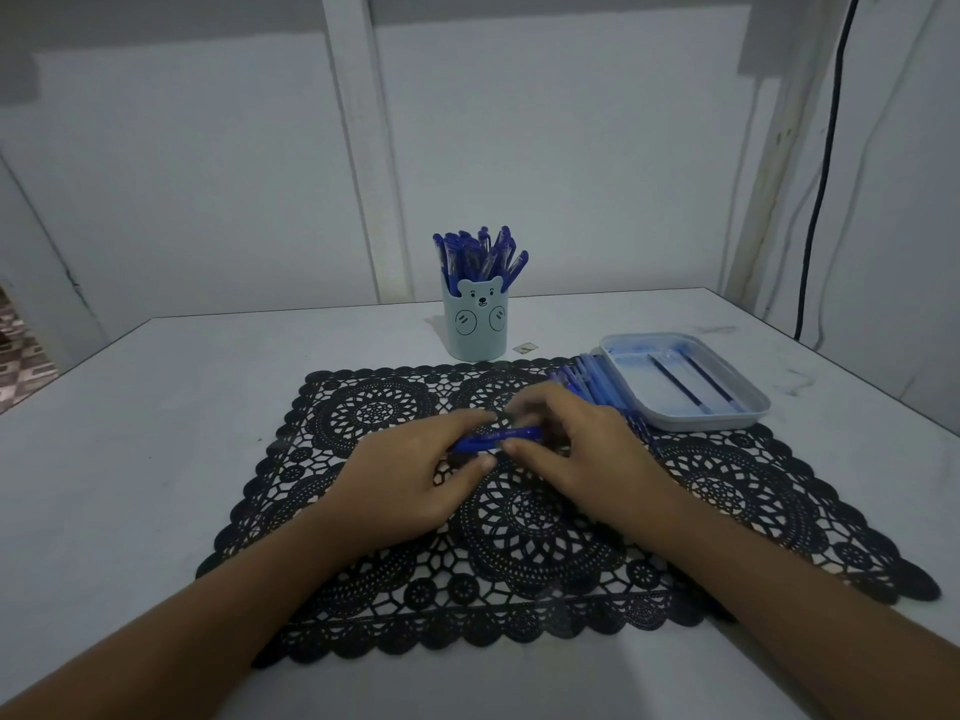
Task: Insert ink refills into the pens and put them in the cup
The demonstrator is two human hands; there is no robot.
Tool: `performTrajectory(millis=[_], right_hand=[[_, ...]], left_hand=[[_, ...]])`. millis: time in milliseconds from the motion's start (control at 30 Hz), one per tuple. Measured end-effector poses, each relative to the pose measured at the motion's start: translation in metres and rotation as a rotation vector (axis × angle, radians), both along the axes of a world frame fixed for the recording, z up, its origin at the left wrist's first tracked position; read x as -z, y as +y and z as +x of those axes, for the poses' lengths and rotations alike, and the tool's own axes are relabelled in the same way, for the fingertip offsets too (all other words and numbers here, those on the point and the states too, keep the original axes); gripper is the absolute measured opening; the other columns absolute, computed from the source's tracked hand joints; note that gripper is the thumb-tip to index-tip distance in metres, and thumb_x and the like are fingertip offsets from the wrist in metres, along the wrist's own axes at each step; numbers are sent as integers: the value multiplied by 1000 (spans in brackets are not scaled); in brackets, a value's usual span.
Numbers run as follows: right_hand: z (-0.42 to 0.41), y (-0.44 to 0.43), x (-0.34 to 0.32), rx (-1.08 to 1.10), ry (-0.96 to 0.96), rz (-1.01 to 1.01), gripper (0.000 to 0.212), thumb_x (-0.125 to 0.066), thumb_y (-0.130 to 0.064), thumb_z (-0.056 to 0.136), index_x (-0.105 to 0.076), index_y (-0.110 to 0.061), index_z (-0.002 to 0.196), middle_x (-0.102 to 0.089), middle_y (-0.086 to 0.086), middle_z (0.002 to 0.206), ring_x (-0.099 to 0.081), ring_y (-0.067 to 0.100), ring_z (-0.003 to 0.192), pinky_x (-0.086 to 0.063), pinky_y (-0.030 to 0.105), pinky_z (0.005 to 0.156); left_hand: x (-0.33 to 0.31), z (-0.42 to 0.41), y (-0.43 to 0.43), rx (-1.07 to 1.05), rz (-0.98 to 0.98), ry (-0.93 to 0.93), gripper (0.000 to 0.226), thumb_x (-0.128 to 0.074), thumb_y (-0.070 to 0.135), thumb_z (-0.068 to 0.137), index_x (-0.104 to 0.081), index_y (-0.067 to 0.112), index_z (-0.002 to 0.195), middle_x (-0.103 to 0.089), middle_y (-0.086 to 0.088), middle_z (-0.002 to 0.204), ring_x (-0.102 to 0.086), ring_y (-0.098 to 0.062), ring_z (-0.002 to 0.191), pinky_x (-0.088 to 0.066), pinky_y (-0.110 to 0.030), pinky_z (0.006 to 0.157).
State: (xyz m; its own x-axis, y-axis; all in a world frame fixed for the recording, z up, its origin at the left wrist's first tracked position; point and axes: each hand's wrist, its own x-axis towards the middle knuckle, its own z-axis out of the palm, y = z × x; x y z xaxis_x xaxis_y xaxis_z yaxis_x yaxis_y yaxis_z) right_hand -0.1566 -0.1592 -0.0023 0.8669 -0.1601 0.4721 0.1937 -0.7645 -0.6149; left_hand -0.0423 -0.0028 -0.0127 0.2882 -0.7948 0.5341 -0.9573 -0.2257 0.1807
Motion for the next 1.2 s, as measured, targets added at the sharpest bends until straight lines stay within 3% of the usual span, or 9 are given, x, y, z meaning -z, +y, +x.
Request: performTrajectory(millis=[133, 233, 400, 567, 733, 800, 900, 1100, 1200], right_hand=[[-1, 1, -5, 18, 0, 54, 19, -62, -26, 85, -50, -29, 100, -61, -15, 87, -57, 2, 81, -44, 9, 71], [0, -11, 0, 92, 2, -34, 30, -48, -37, 91, -55, -21, 115, -60, -10, 102, -54, -1, 92, -40, 10, 81], [9, -34, 21, 226, 236, -522, 82, -1, -59, 78, -41, -17, 136, -43, -1, 138, -36, 15, 127, -26, 31, 107], [13, -38, 31, 247, 281, -559, 90, 9, -58, 72, -41, -20, 136, -39, -4, 138, -32, 12, 129, -22, 31, 110], [14, -38, 31, 241, 312, -526, 92, 12, -58, 68, -38, -22, 137, -35, -6, 141, -26, 11, 133, -17, 32, 114], [15, -38, 30, 244, 316, -525, 92, 13, -58, 68, -37, -23, 138, -33, -7, 141, -25, 10, 133, -16, 32, 114], [15, -39, 31, 239, 321, -530, 92, 14, -57, 68, -35, -24, 139, -32, -7, 142, -24, 10, 133, -16, 32, 114], [15, -38, 33, 219, 304, -507, 92, 11, -57, 69, -38, -21, 138, -35, -4, 141, -24, 13, 134, -16, 35, 114], [16, -36, 33, 217, 286, -502, 89, 9, -56, 71, -41, -19, 136, -38, -2, 139, -27, 15, 134, -17, 36, 113]], left_hand=[[-4, -6, -3, -20, -30, -134, 33, -40, 42, 87, -61, 23, 103, -64, 14, 81, -56, -1, 63, -43, -15, 52], [-10, 5, -8, -37, -95, -147, 33, -42, 38, 88, -64, 15, 97, -59, 8, 87, -52, -4, 74, -40, -11, 63], [-70, 26, -25, -207, -367, 137, 26, -55, 21, 91, -59, 14, 115, -57, 8, 89, -51, -2, 75, -46, -16, 71], [-151, 77, -70, -146, -652, 460, 52, -53, 8, 90, -37, 25, 136, -58, -2, 80, -59, -15, 75, -56, -28, 66], [-188, 117, -116, -165, -730, 465, 44, -52, 4, 89, -41, 23, 127, -61, -10, 82, -63, -25, 79, -56, -39, 70], [-186, 123, -131, -186, -716, 425, 40, -50, 4, 89, -41, 21, 123, -60, -8, 77, -62, -24, 74, -56, -32, 70], [-169, 126, -145, -211, -595, 333, 41, -47, 4, 89, -37, 20, 125, -57, -8, 73, -53, -19, 61, -42, -13, 50], [-134, 134, -153, -322, -255, 226, 25, -44, 13, 90, -45, 19, 115, -58, -7, 77, -51, -19, 58, -42, -28, 55], [-124, 136, -150, -403, -92, 143, 25, -41, 28, 94, -58, 15, 106, -62, -5, 94, -56, -21, 82, -47, -32, 73]])
